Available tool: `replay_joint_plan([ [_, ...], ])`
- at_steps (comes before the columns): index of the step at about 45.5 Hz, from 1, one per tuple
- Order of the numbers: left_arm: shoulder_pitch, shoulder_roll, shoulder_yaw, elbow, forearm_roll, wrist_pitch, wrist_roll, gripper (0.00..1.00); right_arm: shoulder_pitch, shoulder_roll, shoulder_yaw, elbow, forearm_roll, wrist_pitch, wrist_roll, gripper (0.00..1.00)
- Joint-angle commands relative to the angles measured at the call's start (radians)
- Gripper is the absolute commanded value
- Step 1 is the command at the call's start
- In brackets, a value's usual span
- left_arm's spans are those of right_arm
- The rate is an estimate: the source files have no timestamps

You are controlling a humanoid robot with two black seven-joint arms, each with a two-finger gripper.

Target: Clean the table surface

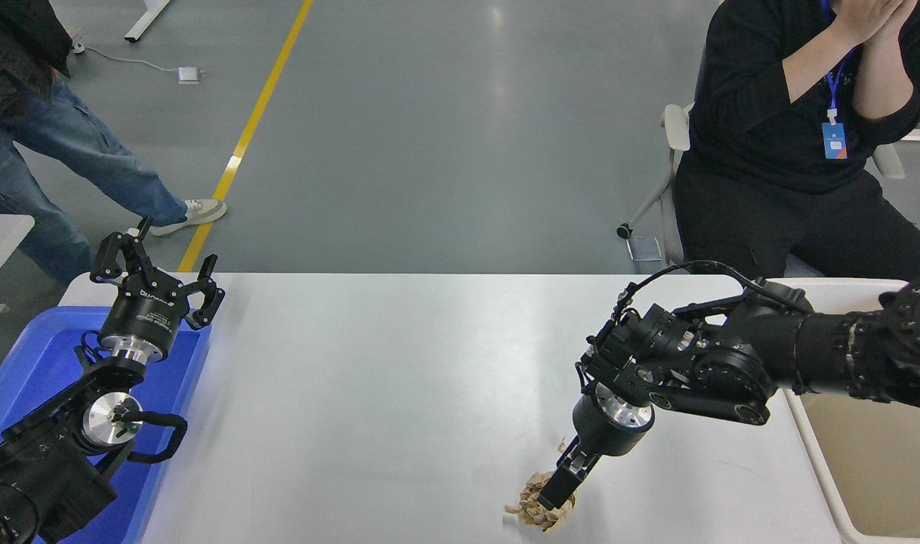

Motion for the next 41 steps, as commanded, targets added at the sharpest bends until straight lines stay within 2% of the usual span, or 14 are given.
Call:
replay_joint_plan([
  [1, 0.0, 0.001, 0.0, 0.0, 0.0, 0.0, 0.0, 1.0, -0.018, 0.003, 0.005, -0.007, 0.0, -0.002, 0.0, 0.98],
  [17, 0.0, -0.001, 0.0, 0.0, 0.0, 0.0, 0.0, 1.0, -0.063, 0.011, 0.031, -0.047, -0.006, -0.017, 0.0, 0.98],
  [41, 0.0, 0.001, 0.0, 0.0, 0.0, 0.0, 0.0, 1.0, -0.186, 0.035, 0.047, -0.143, -0.017, -0.112, 0.003, 0.98],
])
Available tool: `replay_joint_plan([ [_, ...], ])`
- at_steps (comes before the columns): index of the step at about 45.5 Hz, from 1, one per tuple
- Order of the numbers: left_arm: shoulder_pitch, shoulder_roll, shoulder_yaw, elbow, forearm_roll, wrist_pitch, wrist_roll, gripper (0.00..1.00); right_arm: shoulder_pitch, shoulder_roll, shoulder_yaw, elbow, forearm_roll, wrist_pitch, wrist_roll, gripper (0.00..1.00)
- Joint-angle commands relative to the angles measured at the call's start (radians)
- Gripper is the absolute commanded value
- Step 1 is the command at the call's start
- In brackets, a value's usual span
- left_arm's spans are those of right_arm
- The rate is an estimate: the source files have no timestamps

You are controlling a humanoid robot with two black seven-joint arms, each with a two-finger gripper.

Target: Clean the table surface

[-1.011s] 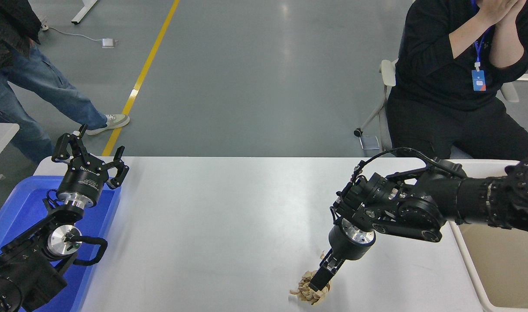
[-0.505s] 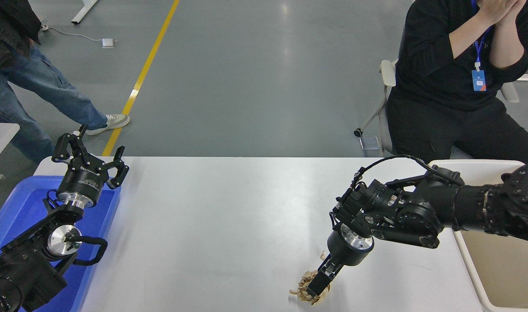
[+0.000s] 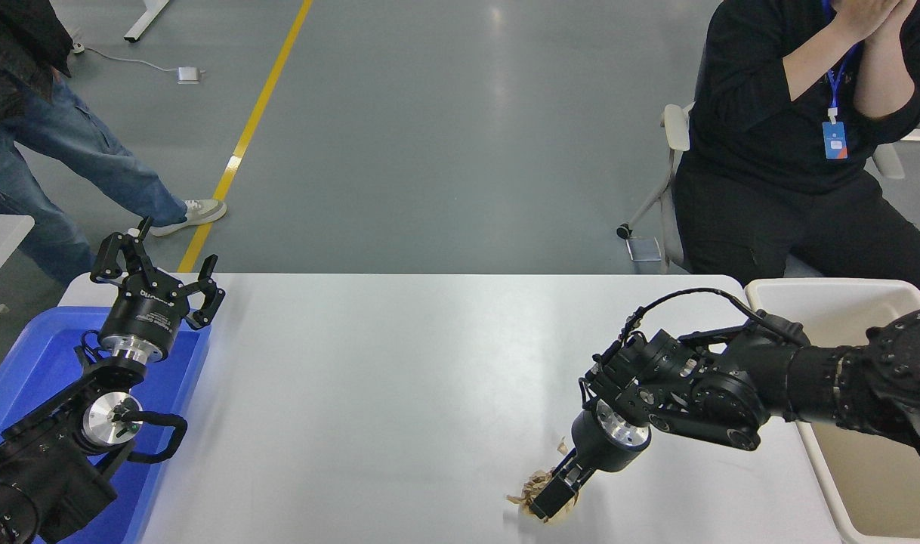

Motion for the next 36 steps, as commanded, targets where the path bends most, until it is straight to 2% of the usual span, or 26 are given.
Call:
replay_joint_plan([
  [1, 0.0, 0.0, 0.0, 0.0, 0.0, 0.0, 0.0, 1.0, -0.046, 0.013, 0.005, -0.031, -0.006, -0.037, 0.003, 0.98],
  [4, 0.0, 0.0, 0.0, 0.0, 0.0, 0.0, 0.0, 1.0, -0.049, 0.019, 0.005, -0.034, -0.007, -0.049, 0.003, 0.96],
  [7, 0.0, 0.001, 0.0, 0.0, 0.0, 0.0, 0.0, 1.0, -0.052, 0.019, 0.002, -0.038, -0.021, -0.055, 0.004, 0.83],
  [9, 0.0, 0.001, 0.0, 0.0, 0.0, 0.0, 0.0, 1.0, -0.052, 0.021, 0.004, -0.049, -0.038, -0.057, 0.006, 0.81],
  [10, 0.0, 0.0, 0.0, 0.0, 0.0, -0.002, 0.0, 1.0, -0.053, 0.021, 0.004, -0.052, -0.041, -0.058, 0.006, 0.76],
  [13, 0.0, 0.0, 0.0, 0.0, 0.0, 0.0, 0.0, 1.0, -0.055, 0.019, 0.002, -0.058, -0.044, -0.061, 0.007, 0.49],
  [14, 0.0, 0.0, 0.0, 0.0, 0.0, 0.0, 0.0, 1.0, -0.05, 0.019, -0.007, -0.058, -0.046, -0.061, 0.009, 0.3],
  [16, 0.0, 0.0, 0.0, 0.0, 0.0, 0.0, 0.0, 1.0, -0.046, 0.019, -0.01, -0.06, -0.046, -0.06, 0.01, 0.05],
  [17, 0.0, 0.0, 0.0, 0.0, 0.0, 0.0, 0.0, 1.0, -0.046, 0.019, -0.012, -0.064, -0.047, -0.06, 0.012, 0.0],
  [25, 0.0, 0.0, 0.0, 0.0, 0.0, 0.0, 0.0, 1.0, -0.035, 0.021, -0.009, -0.089, -0.056, -0.058, 0.026, 0.0],
  [36, 0.0, 0.001, 0.0, 0.0, 0.0, 0.0, 0.0, 1.0, 0.011, 0.013, 0.004, -0.08, -0.056, -0.061, 0.095, 0.0],
])
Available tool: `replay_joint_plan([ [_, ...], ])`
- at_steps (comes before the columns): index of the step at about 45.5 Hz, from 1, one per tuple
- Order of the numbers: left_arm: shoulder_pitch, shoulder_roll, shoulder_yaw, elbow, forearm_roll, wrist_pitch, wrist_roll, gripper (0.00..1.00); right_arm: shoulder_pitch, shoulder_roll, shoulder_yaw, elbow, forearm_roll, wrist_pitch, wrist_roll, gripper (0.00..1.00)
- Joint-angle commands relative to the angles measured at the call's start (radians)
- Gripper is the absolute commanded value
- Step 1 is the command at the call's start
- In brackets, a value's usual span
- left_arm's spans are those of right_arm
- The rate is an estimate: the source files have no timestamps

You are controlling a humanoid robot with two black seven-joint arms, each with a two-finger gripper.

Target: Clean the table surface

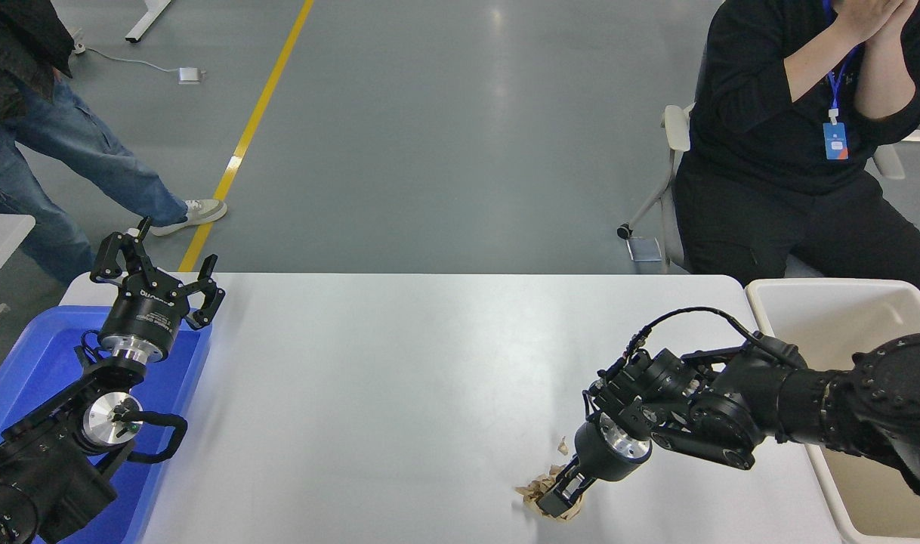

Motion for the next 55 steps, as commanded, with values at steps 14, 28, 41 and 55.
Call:
replay_joint_plan([
  [14, 0.0, 0.0, 0.0, 0.0, 0.0, 0.0, 0.0, 1.0, 0.145, -0.097, 0.062, 0.028, 0.016, -0.057, 0.172, 0.0],
  [28, 0.0, 0.001, 0.0, 0.0, 0.0, 0.0, 0.0, 1.0, 0.263, -0.209, 0.148, 0.125, 0.095, -0.05, 0.187, 0.0],
  [41, 0.0, 0.0, 0.0, 0.0, 0.0, 0.0, 0.0, 1.0, 0.437, -0.302, 0.148, 0.237, 0.21, -0.04, 0.187, 0.0],
  [55, 0.0, 0.001, 0.0, 0.0, 0.0, 0.0, 0.0, 1.0, 0.564, -0.379, 0.149, 0.245, 0.329, -0.007, 0.195, 0.0],
])
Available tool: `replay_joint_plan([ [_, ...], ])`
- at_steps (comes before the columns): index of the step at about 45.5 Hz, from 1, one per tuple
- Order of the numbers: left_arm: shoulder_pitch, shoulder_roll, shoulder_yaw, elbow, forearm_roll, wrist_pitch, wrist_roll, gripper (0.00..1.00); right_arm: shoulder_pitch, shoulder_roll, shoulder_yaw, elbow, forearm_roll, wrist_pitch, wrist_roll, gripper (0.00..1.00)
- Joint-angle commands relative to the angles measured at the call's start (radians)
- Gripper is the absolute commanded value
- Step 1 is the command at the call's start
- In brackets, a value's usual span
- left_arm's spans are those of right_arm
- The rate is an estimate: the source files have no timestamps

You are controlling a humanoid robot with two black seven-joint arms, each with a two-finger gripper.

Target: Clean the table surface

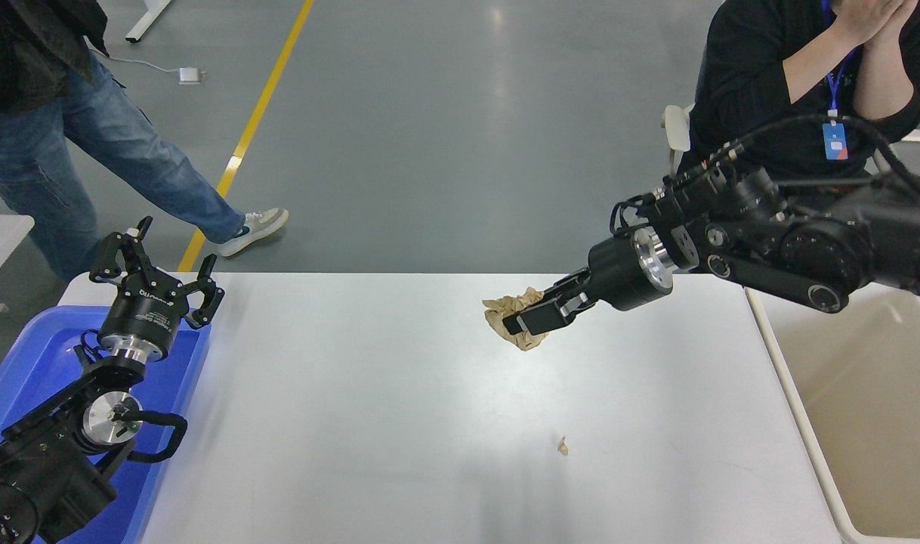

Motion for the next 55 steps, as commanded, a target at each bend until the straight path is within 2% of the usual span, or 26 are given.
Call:
replay_joint_plan([
  [1, 0.0, -0.001, 0.0, 0.0, 0.0, 0.0, 0.0, 1.0, 0.089, -0.057, 0.004, 0.004, 0.094, 0.017, 0.004, 0.0],
  [6, 0.0, -0.001, 0.0, 0.0, 0.0, 0.0, 0.0, 1.0, 0.075, -0.059, 0.005, -0.089, 0.148, 0.009, 0.003, 0.0],
  [25, 0.0, 0.001, 0.0, 0.0, 0.0, 0.0, 0.0, 1.0, -0.069, -0.097, 0.002, -0.649, 0.521, 0.012, -0.005, 0.0],
  [38, 0.0, 0.001, 0.0, 0.0, 0.0, 0.0, 0.0, 1.0, -0.254, -0.104, 0.004, -1.0, 0.703, 0.006, -0.051, 0.0],
  [44, 0.0, 0.001, 0.0, 0.0, 0.0, 0.0, 0.0, 1.0, -0.331, -0.107, 0.004, -1.092, 0.794, 0.003, -0.143, 0.0],
  [49, 0.0, -0.001, 0.0, 0.0, 0.0, -0.002, 0.0, 1.0, -0.385, -0.114, 0.005, -1.14, 0.866, -0.014, -0.264, 0.0],
  [55, 0.0, 0.001, 0.0, 0.0, 0.0, 0.0, 0.0, 1.0, -0.44, -0.122, 0.017, -1.143, 0.906, -0.094, -0.422, 0.0],
])
